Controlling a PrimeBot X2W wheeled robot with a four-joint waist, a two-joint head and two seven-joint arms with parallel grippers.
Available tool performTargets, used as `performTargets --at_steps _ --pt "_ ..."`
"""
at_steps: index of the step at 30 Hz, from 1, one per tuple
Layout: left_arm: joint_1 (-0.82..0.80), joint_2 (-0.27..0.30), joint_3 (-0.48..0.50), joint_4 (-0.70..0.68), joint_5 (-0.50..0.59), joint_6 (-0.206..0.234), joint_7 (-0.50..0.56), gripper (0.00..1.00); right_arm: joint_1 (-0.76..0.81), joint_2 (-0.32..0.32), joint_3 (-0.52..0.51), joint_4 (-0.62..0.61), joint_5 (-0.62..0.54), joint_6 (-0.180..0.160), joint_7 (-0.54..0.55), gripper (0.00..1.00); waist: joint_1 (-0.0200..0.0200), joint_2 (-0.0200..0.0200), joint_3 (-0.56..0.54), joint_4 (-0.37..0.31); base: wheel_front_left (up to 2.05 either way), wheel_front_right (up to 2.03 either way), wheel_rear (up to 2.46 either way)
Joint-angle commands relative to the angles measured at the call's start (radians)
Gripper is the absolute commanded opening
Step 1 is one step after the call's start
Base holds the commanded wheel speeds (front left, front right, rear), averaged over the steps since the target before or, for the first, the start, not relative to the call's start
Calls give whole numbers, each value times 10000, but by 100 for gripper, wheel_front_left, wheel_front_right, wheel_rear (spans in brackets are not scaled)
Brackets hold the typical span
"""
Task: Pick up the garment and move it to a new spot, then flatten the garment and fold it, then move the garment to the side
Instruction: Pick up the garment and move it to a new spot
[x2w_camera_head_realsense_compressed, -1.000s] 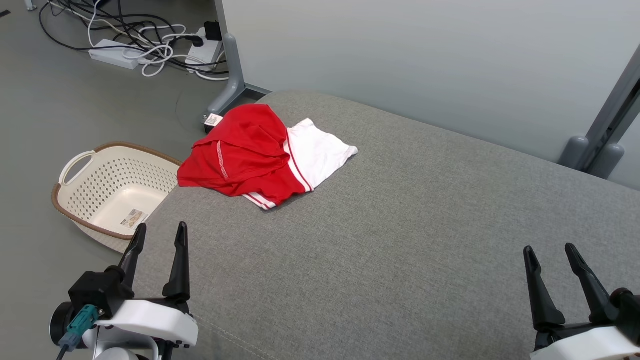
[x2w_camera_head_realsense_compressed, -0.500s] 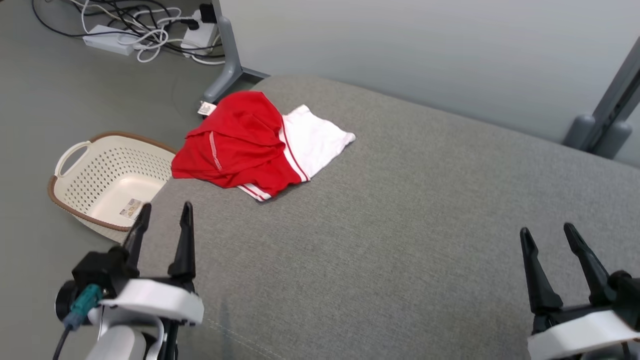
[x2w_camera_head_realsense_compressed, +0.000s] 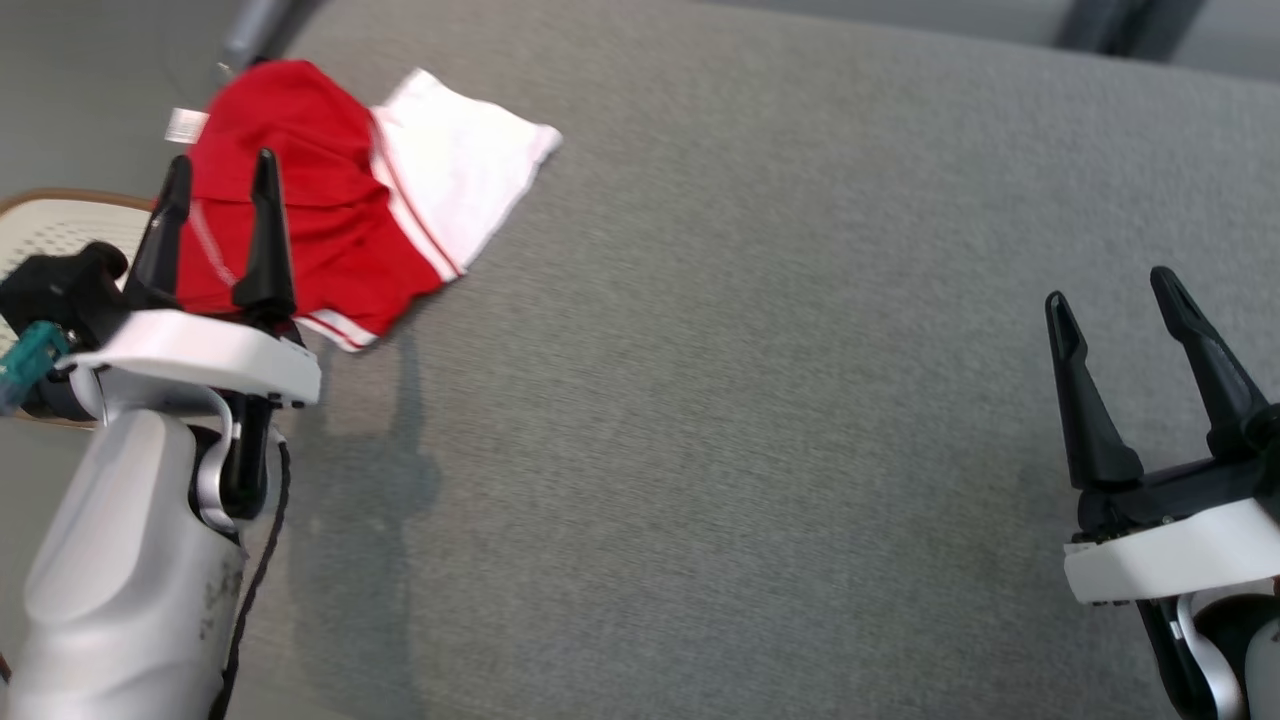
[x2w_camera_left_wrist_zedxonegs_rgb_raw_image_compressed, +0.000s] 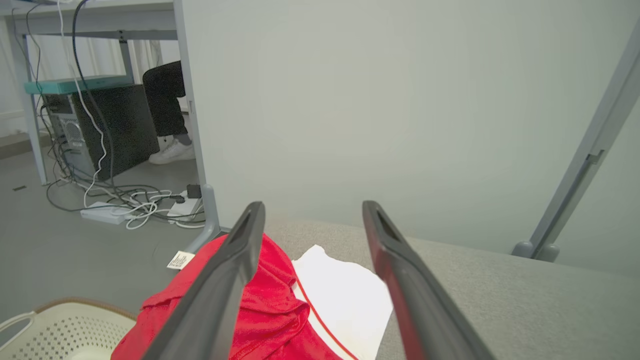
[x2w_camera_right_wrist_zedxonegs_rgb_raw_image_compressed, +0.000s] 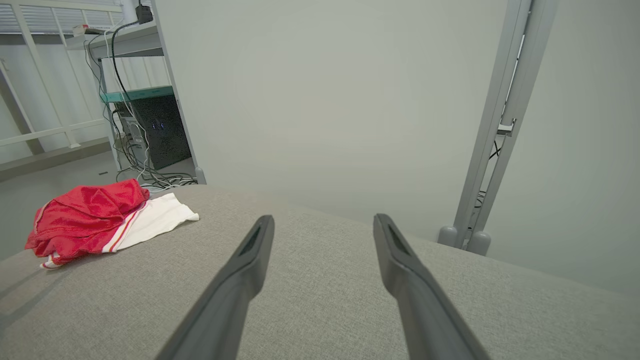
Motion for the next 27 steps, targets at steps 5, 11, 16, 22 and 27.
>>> performTargets --at_steps 5,11,16,22,27 --pt "-1350 193 -26 2652 -384 -834 301 100 -478 18 -41 103 -14 2 -193 100 0 0 1663 -1468 0 0 0" --pt "-2207 228 -446 4873 -770 -1324 1389 100 -682 91 -140 294 -23 2 -409 100 0 0 1989 -1798 0 0 0" --pt "-2390 218 -653 5884 -987 -1378 1891 25 -734 124 -235 427 -49 2 -521 100 0 0 1983 -1936 0 0 0" --pt "-2522 444 -833 6311 -962 -1417 1228 0 -617 192 -446 719 -12 2 -724 100 0 0 1571 -2051 0 0 0" --pt "-2397 675 -902 5928 -766 -1408 222 0 -367 267 -638 1042 54 2 -889 100 0 0 800 -2096 0 0 0"
